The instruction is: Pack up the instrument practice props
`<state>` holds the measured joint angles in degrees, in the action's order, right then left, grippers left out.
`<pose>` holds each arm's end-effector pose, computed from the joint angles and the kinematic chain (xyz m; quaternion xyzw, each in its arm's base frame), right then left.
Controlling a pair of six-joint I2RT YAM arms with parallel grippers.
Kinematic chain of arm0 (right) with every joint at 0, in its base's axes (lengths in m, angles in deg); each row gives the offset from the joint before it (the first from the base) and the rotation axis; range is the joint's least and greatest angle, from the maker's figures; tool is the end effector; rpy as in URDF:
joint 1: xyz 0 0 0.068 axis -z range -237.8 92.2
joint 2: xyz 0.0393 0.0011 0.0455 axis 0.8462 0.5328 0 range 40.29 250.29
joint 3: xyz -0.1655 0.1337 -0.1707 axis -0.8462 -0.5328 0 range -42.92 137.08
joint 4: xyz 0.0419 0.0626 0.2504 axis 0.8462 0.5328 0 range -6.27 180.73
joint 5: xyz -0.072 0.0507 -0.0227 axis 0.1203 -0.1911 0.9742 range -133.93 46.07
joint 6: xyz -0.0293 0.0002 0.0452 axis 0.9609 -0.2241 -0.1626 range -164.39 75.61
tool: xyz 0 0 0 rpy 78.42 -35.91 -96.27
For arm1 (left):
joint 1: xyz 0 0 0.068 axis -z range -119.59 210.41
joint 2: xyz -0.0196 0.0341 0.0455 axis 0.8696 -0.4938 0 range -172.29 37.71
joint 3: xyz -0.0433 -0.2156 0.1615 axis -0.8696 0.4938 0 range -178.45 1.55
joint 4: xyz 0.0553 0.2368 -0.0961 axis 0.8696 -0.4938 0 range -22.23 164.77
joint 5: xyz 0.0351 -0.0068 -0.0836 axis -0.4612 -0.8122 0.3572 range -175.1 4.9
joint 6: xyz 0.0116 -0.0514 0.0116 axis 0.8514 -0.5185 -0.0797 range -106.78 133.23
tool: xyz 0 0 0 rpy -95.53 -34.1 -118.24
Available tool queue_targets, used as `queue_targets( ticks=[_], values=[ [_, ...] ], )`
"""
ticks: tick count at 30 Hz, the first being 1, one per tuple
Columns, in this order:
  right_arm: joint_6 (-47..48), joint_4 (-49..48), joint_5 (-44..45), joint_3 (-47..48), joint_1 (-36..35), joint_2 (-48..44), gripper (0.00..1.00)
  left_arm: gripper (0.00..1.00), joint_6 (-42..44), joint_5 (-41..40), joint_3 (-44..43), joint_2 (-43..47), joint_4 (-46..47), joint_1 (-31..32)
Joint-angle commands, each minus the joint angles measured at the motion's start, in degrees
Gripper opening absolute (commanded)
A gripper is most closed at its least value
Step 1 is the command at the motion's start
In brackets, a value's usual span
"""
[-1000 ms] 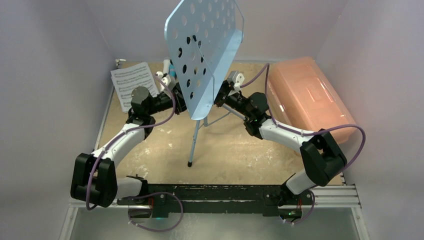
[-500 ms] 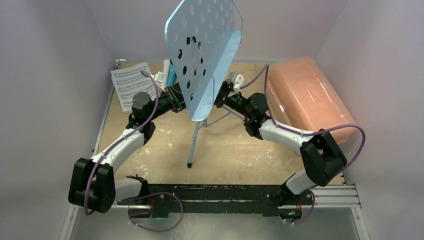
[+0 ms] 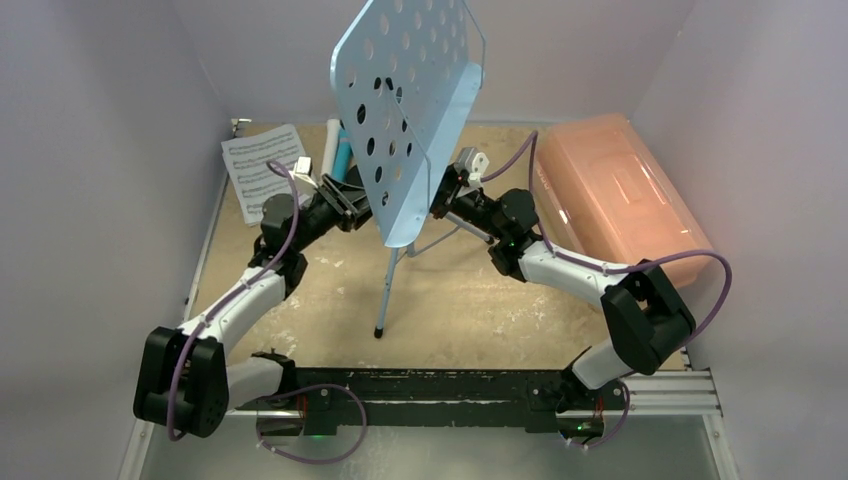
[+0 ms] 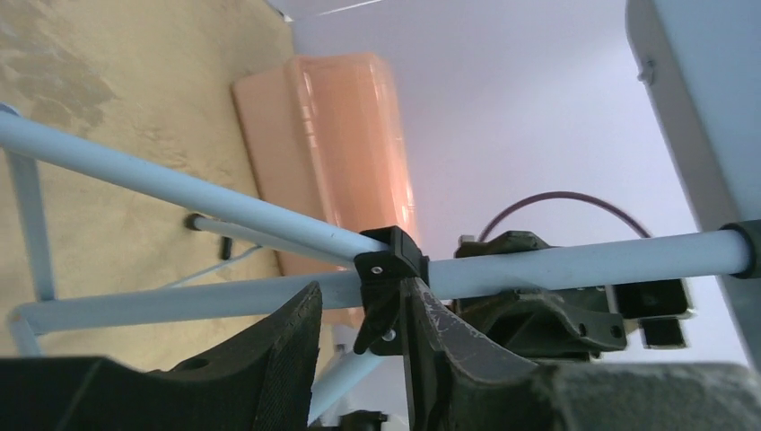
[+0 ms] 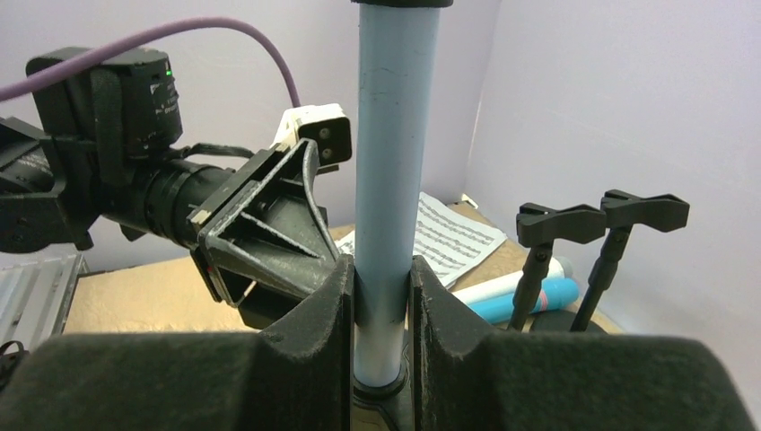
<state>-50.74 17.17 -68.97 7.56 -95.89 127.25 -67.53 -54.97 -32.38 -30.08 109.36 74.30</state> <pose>0.2510 0.2157 0.3329 -0.3140 0.4175 0.4200 0.7421 0.2500 -0.0801 0.2726 -0.2194 0.6681 -0.6289 0.3315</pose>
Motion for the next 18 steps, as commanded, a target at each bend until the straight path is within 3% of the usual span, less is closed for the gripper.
queue_targets(
  ticks=[1,4,12,18],
  values=[
    [3.8,-1.7,-1.7,-0.6,0.2,-1.8,0.0,0.37,11.6,-3.9,-6.8,3.1,-14.6,-0.1],
    [3.7,-1.8,-1.8,-0.5,0.2,-1.7,0.0,0.39,17.5,-4.5,-10.5,4.4,-18.6,0.4],
    [3.5,-1.6,-1.9,-0.6,0.2,-1.8,0.0,0.4,20.4,-3.0,-14.2,-0.8,-18.7,5.6],
    [3.6,-1.7,-1.9,-0.8,0.2,-2.2,0.0,0.33,20.9,-8.2,-12.3,0.3,-20.4,5.8]
  ],
)
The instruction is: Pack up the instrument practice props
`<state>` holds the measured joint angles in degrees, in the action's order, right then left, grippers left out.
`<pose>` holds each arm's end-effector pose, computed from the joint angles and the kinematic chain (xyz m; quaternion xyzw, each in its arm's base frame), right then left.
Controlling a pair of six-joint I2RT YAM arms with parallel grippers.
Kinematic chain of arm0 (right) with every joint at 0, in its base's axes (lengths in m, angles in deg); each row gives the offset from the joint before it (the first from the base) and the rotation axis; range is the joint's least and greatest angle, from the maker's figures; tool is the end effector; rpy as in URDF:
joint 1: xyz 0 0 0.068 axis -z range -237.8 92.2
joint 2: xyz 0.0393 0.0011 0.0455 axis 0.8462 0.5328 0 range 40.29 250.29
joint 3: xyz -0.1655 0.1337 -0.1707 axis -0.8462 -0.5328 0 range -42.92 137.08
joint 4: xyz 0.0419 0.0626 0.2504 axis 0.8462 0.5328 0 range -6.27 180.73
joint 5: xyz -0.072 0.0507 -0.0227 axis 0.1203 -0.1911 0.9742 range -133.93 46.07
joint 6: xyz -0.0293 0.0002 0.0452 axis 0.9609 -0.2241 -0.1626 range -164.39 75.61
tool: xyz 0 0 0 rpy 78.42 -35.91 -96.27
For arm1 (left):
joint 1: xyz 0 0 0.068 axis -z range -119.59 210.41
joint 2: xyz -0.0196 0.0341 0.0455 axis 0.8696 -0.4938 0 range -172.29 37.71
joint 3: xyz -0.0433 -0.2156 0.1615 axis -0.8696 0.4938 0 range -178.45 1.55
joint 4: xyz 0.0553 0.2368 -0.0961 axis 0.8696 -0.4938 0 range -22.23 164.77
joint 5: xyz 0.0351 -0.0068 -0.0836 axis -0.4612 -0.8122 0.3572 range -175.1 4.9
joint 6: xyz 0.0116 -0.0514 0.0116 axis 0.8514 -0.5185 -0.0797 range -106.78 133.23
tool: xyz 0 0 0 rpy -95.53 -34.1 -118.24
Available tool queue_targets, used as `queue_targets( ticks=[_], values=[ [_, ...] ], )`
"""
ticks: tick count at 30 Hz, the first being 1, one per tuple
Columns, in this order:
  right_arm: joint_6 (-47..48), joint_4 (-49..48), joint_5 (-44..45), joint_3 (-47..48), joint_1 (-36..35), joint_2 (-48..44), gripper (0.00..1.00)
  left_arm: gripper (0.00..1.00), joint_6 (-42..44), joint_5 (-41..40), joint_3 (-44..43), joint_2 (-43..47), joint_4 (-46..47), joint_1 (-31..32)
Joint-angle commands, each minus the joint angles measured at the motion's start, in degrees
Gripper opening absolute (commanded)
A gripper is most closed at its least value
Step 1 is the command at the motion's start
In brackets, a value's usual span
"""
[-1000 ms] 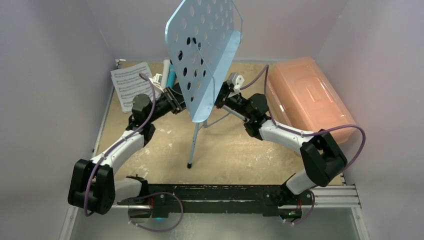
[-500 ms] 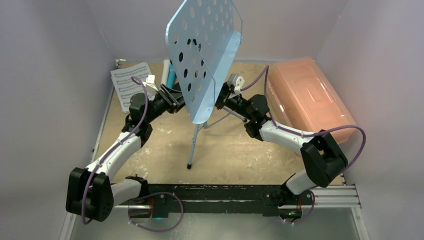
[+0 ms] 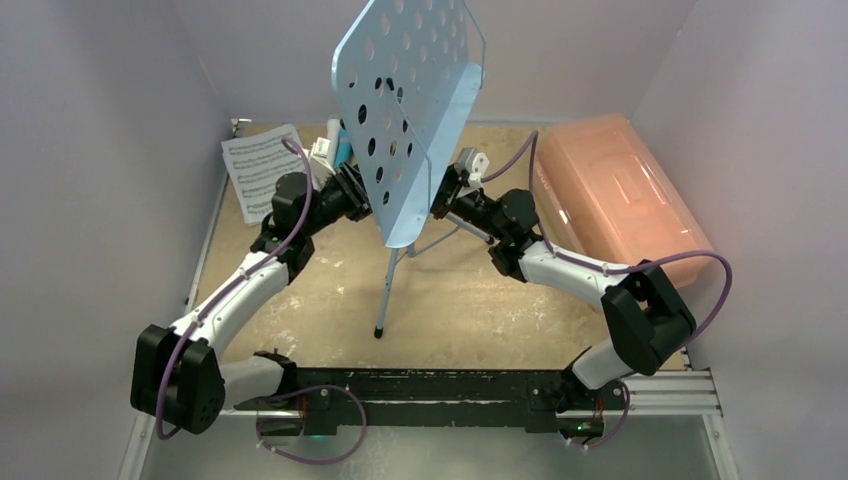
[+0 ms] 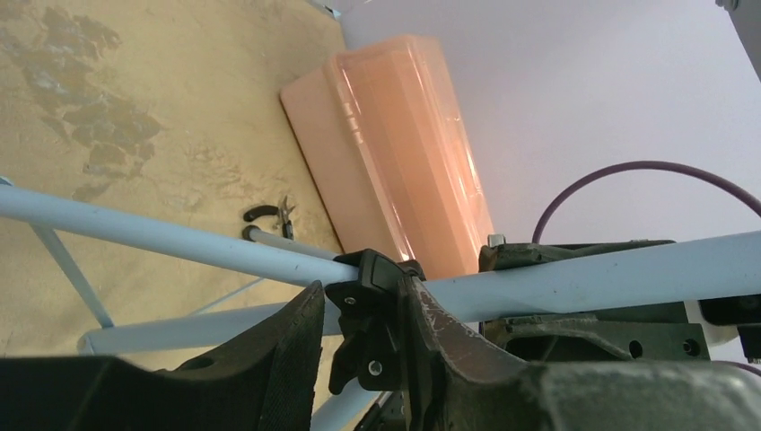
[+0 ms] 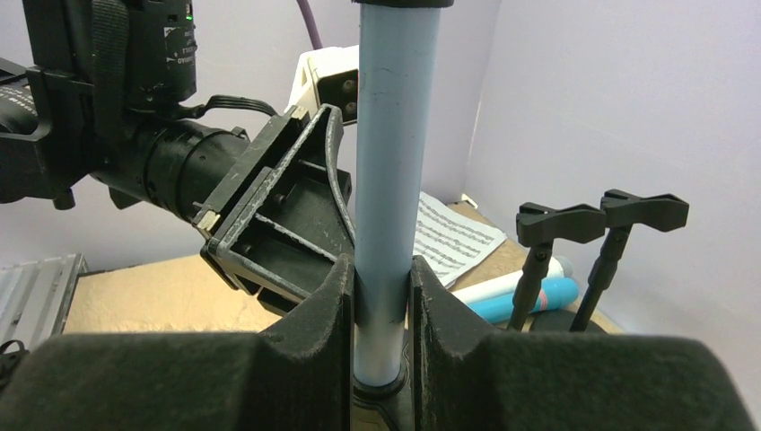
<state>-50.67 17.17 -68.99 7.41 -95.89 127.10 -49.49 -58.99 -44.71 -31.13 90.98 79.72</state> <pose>0.2505 0.2153 0.3329 -0.3144 0.4173 0.4196 0.7423 0.2584 -0.1071 0.3093 -0.1285 0.7303 -0.5532 0.3796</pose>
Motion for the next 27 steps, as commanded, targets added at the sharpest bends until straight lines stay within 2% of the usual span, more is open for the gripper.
queue_targets(
  ticks=[1,5,15,19,27],
  values=[
    [3.5,-1.8,-1.9,-0.7,0.2,-2.1,0.0,0.31,2.9,-5.1,0.3,1.8,-2.5,0.3],
    [3.4,-1.9,-1.8,-0.8,0.2,-2.2,0.0,0.27,1.8,-6.0,2.0,2.7,-2.4,0.2],
    [3.4,-2.1,-1.7,-0.8,0.2,-2.3,0.0,0.28,4.6,-7.6,3.1,5.8,-7.2,0.3],
    [3.2,-2.2,-1.9,-0.8,0.2,-2.0,0.0,0.29,7.0,-8.4,2.7,4.9,-11.6,0.3],
    [2.9,-2.2,-2.3,-0.6,0.2,-1.9,0.0,0.29,8.0,-8.1,3.5,0.4,-10.0,0.4]
  ],
)
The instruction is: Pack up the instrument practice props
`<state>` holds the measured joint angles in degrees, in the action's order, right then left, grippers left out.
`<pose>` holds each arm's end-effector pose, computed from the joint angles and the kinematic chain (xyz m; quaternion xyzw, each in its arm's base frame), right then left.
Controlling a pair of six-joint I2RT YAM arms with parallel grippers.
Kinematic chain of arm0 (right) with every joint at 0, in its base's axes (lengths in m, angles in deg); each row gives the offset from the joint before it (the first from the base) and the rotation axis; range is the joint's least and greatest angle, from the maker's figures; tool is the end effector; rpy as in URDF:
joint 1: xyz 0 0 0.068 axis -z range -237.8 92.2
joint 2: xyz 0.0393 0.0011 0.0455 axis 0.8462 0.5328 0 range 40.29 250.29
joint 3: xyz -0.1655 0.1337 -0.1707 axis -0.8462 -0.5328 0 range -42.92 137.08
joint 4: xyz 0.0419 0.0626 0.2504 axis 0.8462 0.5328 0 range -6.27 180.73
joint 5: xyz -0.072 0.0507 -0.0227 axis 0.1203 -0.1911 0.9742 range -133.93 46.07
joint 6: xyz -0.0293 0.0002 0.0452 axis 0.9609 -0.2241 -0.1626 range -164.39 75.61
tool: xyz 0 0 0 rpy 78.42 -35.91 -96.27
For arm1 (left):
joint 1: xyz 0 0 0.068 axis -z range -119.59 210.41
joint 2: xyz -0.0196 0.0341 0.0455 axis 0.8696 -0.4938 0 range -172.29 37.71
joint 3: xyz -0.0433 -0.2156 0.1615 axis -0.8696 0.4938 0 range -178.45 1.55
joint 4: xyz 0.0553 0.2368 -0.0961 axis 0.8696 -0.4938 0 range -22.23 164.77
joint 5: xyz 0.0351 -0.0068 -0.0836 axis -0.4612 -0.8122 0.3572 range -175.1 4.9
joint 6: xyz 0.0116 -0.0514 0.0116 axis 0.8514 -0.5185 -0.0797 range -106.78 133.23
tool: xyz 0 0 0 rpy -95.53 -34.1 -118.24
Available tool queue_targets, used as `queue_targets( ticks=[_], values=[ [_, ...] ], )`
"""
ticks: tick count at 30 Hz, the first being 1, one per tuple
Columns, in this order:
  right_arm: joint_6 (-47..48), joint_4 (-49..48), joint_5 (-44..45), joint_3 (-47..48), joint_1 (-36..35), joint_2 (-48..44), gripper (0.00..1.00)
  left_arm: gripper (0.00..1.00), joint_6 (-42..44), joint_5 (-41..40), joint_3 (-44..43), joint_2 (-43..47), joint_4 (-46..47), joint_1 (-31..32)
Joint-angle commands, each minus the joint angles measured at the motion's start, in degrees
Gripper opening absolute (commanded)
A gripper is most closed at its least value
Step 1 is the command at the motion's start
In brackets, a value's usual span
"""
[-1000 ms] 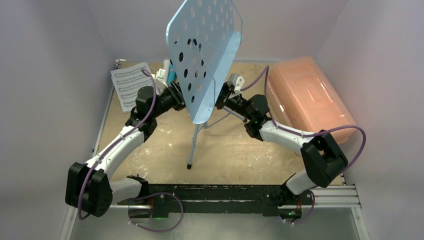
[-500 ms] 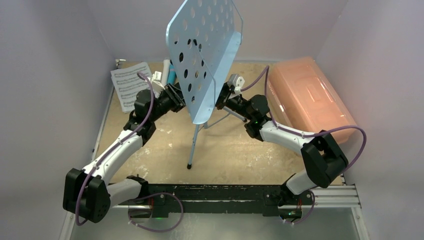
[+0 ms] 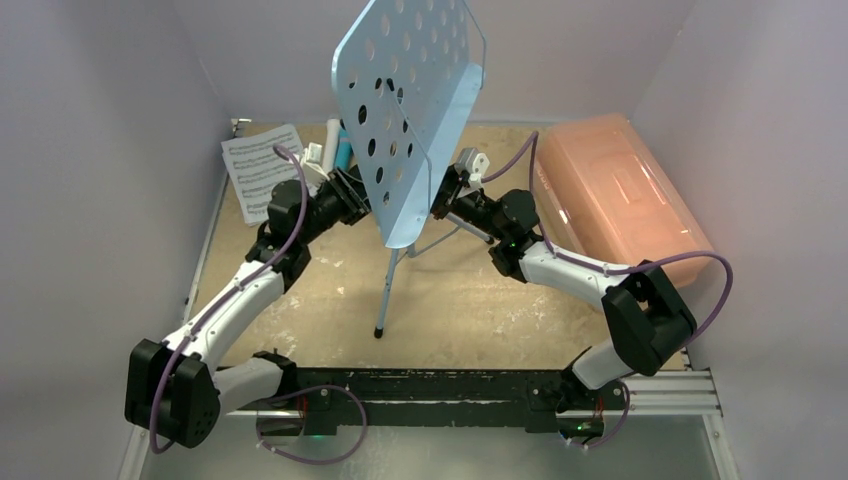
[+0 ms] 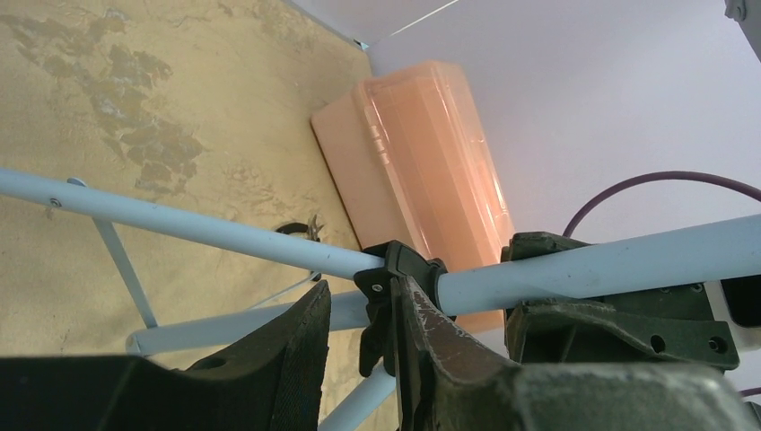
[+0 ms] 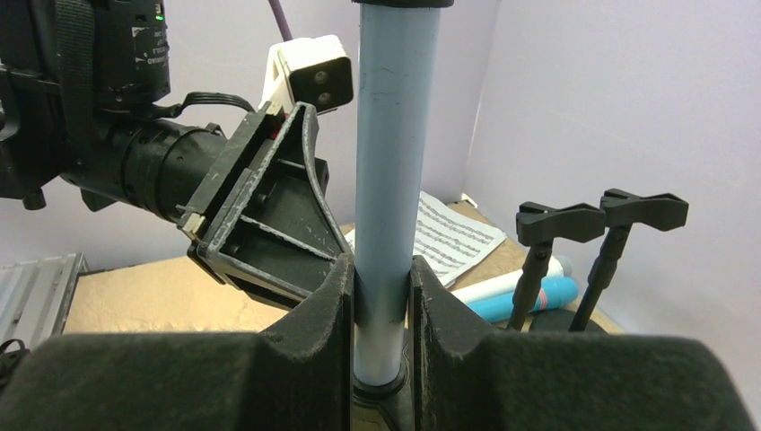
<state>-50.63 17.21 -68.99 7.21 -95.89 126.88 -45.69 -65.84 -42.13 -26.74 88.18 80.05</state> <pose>0.2497 0.2147 0.3329 -0.3145 0.4173 0.4194 0.7423 0.2440 -0.0995 0.3071 -0.1448 0.7345 -0.5093 0.4243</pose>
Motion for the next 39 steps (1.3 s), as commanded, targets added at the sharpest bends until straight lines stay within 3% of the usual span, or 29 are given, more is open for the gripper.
queue_targets(
  ticks=[1,22,30,34,39],
  values=[
    [2.8,-2.3,-2.3,-0.4,0.2,-1.6,0.0,0.29,4.4,-1.2,0.6,-4.7,-7.4,0.1],
    [3.3,-1.6,-1.8,-0.4,0.2,-2.1,0.0,0.3,14.3,-13.5,2.6,-4.0,-19.7,0.1],
    [3.4,-1.7,-1.8,-0.5,0.2,-2.4,0.0,0.38,28.3,-15.4,-3.8,0.8,-25.8,0.1],
    [3.4,-1.7,-1.8,-0.5,0.2,-2.5,0.0,0.41,37.1,-10.2,-6.0,2.7,-26.0,0.0],
    [3.4,-1.7,-2.0,-0.5,0.2,-2.5,0.0,0.48,51.4,-2.5,-4.1,8.4,-18.2,0.1]
  ],
)
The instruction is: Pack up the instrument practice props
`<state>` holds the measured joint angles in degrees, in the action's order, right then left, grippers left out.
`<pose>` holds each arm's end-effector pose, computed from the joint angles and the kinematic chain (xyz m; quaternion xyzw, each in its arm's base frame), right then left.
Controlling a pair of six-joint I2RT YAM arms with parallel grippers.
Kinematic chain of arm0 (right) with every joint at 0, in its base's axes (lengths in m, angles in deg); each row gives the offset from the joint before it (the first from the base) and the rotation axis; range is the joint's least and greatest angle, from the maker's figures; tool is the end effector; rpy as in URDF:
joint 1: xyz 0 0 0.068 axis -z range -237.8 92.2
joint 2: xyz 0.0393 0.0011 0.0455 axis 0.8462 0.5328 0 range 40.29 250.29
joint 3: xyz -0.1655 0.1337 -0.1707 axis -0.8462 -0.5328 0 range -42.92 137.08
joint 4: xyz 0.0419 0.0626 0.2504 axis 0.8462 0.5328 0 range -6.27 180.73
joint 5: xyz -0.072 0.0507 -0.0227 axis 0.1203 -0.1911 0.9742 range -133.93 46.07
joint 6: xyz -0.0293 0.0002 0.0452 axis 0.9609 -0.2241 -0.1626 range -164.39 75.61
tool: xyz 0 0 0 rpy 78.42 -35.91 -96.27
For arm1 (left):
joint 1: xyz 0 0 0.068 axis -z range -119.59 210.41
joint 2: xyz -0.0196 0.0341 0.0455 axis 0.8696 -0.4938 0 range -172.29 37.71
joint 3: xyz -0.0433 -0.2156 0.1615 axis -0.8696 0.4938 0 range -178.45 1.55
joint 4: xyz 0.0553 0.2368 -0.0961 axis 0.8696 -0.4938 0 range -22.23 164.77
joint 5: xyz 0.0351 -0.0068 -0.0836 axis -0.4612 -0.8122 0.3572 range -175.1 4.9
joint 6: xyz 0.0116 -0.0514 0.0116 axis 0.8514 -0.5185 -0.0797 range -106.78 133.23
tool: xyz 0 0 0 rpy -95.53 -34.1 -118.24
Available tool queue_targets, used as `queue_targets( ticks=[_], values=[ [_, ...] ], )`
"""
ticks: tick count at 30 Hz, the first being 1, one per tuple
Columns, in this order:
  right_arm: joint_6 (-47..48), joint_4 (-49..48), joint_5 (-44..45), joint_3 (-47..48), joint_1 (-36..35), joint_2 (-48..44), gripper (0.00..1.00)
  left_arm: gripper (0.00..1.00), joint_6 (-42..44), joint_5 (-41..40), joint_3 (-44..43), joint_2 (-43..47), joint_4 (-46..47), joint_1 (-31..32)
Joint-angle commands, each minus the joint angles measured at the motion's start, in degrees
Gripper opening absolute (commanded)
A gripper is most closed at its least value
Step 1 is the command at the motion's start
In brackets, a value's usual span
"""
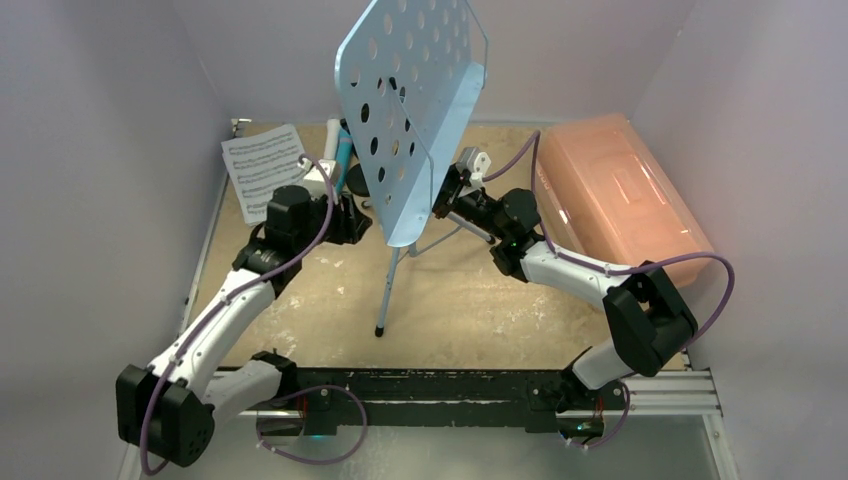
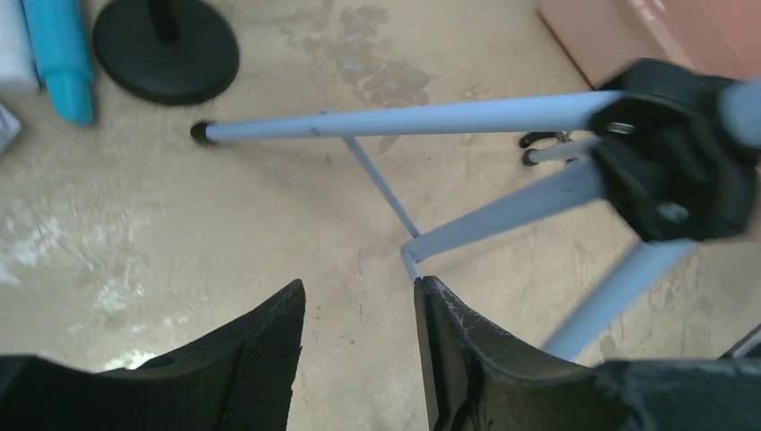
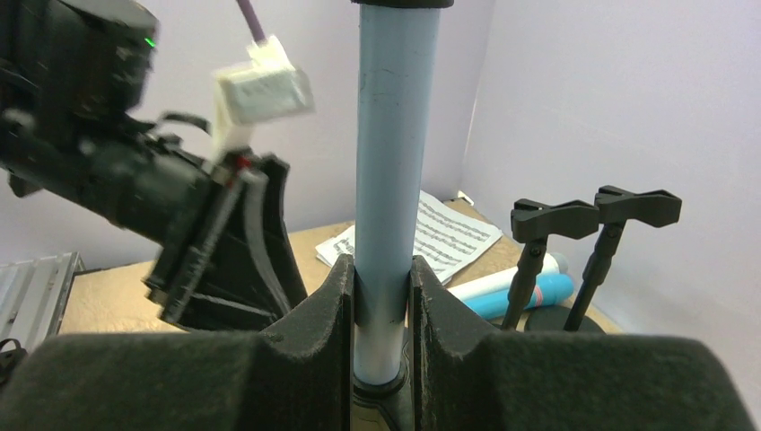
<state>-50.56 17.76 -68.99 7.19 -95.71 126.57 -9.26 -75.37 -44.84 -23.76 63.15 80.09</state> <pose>0.2498 0.2135 0.3336 -0.3144 0.4195 0.4177 0.7421 0.2273 -0.0876 0.2906 0.0237 0.8490 -0.2554 0.4619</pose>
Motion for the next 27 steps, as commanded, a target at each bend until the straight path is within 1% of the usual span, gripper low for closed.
queue_targets(
  ticks=[1,4,7,10,12,13,14,15,16,18,20,24,27],
  values=[
    [3.3,-2.3,-2.0,-0.5,0.0,-2.2,0.0,0.5,17.3,9.1,-0.5,6.6,9.1,0.0],
    [3.3,-2.3,-2.0,-0.5,0.0,-2.1,0.0,0.58,26.2,15.3,2.5,9.1,17.0,0.0],
    [3.3,-2.4,-2.1,-0.5,0.0,-2.0,0.0,0.63,36.0,20.5,4.8,9.9,21.9,0.0],
    [3.4,-2.4,-2.0,-0.5,0.0,-2.0,0.0,0.66,43.7,25.1,6.2,9.2,25.1,0.1],
    [3.4,-2.3,-2.0,-0.5,0.0,-2.0,0.0,0.75,50.3,27.9,6.8,8.6,25.2,0.1],
    [3.5,-2.4,-2.0,-0.5,0.0,-2.0,0.0,0.86,54.6,29.7,7.2,8.2,24.7,0.2],
    [3.5,-2.3,-1.9,-0.5,0.0,-1.9,0.0,0.9,58.6,31.2,7.6,7.9,24.4,0.3],
    [3.6,-2.3,-1.9,-0.5,0.0,-1.9,0.0,0.92,60.8,31.7,7.9,7.8,25.3,0.6],
    [3.7,-2.2,-1.8,-0.5,0.0,-2.0,0.0,0.93,60.9,31.2,8.5,7.7,27.4,1.0],
    [3.9,-2.1,-1.7,-0.5,0.0,-2.0,0.0,0.94,61.4,30.9,9.0,7.2,30.7,1.2],
    [4.0,-2.0,-1.7,-0.4,0.0,-1.9,0.0,0.93,62.7,30.1,8.7,6.0,32.1,1.4],
    [4.1,-2.0,-1.7,-0.4,0.0,-2.1,0.0,0.88,66.6,29.1,7.2,2.6,32.2,2.1],
    [4.3,-1.8,-1.5,-0.5,0.0,-2.1,0.0,0.83,68.6,29.1,6.1,0.8,32.2,2.5]
  ],
)
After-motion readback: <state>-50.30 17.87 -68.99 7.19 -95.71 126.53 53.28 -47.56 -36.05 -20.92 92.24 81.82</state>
